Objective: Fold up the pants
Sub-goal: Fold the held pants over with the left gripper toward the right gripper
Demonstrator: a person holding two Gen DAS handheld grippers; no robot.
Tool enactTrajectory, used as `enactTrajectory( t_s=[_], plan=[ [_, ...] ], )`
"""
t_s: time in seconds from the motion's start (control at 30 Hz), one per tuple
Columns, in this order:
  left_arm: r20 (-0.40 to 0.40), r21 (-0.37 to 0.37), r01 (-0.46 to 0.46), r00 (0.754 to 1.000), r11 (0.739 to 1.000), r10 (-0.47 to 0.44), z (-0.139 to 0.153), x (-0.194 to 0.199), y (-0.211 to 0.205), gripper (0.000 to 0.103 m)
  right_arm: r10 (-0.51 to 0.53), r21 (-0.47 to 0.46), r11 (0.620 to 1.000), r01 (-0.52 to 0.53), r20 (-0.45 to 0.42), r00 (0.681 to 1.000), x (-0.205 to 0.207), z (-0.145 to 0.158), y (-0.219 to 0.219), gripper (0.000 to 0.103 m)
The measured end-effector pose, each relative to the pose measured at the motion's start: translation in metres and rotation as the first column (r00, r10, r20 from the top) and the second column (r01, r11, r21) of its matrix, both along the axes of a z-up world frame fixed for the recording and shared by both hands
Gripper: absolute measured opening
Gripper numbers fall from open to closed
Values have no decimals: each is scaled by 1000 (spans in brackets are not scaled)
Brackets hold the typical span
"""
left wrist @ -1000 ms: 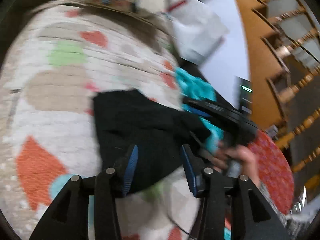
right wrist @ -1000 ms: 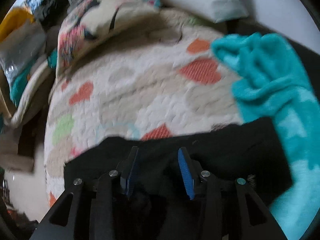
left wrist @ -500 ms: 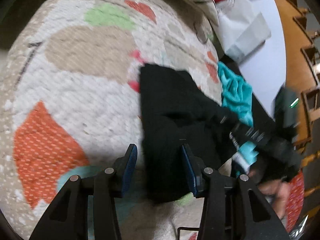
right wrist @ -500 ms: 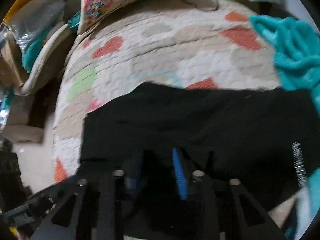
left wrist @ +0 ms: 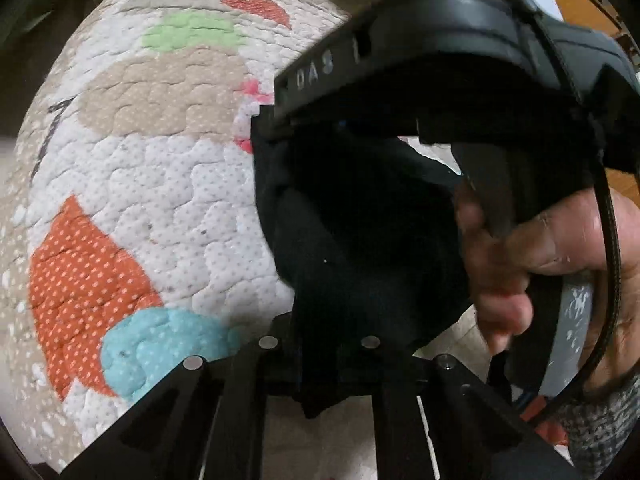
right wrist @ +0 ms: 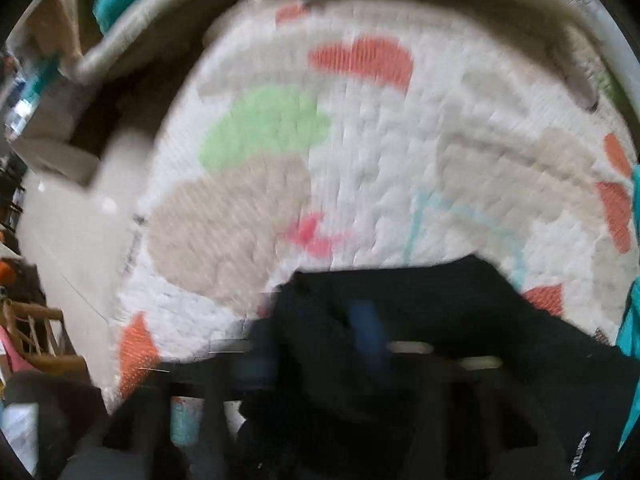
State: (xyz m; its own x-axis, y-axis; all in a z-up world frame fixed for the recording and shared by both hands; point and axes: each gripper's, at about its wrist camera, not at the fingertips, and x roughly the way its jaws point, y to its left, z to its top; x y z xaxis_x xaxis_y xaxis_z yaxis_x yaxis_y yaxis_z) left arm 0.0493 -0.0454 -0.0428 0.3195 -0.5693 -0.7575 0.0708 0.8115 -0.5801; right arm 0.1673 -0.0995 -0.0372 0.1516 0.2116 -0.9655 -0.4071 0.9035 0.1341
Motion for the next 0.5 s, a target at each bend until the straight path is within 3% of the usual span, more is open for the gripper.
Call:
enactTrajectory(
  t_s=[0.1,0.33,0.43,0.5],
  plan=[
    [-19,-21,-23,1000,1000,23,3,-5,18,9,-9,73,997,8,18,1000,-2,11,9,9],
    [-6,-9,-137,991,990,137,14,-21,75,9,3,139,990,-6,24,1000,10,21,55,9],
    [-29,9,-192,981,981,193,10,-27,100,9,50,140,989,-54,32,998,9,18,88,9],
    [-86,13,-215,973,977,215,0,-29,112,10,72,138,988,-77,41,997,10,13,108,9]
  ],
)
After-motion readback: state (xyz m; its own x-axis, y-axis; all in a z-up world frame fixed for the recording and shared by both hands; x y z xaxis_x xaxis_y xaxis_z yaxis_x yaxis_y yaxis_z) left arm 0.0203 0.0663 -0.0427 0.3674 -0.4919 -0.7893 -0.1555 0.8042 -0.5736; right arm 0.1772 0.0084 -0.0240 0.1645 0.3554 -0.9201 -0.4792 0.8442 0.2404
